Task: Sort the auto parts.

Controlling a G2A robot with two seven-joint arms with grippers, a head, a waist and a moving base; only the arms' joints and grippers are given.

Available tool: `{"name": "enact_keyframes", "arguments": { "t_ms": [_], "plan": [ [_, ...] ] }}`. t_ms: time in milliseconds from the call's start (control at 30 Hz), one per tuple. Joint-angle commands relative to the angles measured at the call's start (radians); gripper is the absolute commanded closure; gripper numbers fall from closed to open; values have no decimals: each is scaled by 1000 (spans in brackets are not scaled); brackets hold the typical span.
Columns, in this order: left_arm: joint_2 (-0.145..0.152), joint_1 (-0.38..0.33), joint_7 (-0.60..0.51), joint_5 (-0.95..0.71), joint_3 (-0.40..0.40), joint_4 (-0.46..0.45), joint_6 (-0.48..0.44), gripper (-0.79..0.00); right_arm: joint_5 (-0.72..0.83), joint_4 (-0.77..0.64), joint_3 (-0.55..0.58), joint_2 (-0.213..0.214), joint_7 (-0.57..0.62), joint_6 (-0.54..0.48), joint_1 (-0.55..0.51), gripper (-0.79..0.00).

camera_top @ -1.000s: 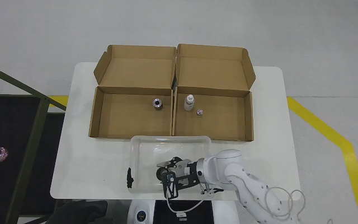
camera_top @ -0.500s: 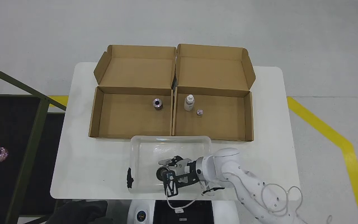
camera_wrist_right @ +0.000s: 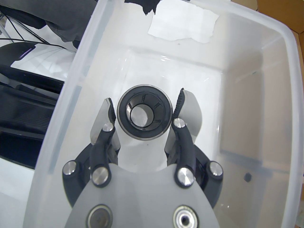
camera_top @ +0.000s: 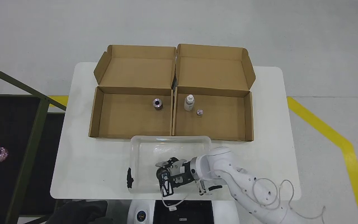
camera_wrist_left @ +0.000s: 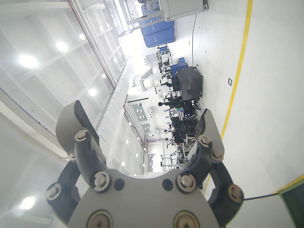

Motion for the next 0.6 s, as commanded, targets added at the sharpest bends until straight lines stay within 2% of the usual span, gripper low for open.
{"name": "enact_keyframes", "arguments": {
  "t_ms": [0, 67, 100, 167, 233, 300, 333, 367, 400, 567],
  "plan": [
    [0, 0, 0, 0, 0, 0, 0, -785, 5, 9, -8, -3, -3, 4, 9, -459],
    [0, 0, 0, 0, 0, 0, 0, -785, 8, 19, -17, -5, -5, 7, 19, -440],
    [0, 0, 0, 0, 0, 0, 0, -785, 10, 23, -22, -7, -6, 6, 24, -388],
    [0, 0, 0, 0, 0, 0, 0, -785, 13, 28, -28, -8, -7, 5, 32, -351],
    [0, 0, 0, 0, 0, 0, 0, -785, 15, 30, -32, -9, -8, 4, 39, -262],
    [0, 0, 0, 0, 0, 0, 0, -785, 18, 32, -33, -9, -8, 4, 42, -206],
    [0, 0, 0, 0, 0, 0, 0, -785, 20, 32, -34, -9, -8, 3, 44, -114],
    [0, 0, 0, 0, 0, 0, 0, -785, 24, 34, -33, -9, -12, 4, 45, -80],
    [0, 0, 0, 0, 0, 0, 0, -785, 28, 36, -33, -9, -16, 3, 47, -9],
    [0, 0, 0, 0, 0, 0, 0, -785, 61, 33, -32, -10, -34, 5, 53, 0]
  ]
}}
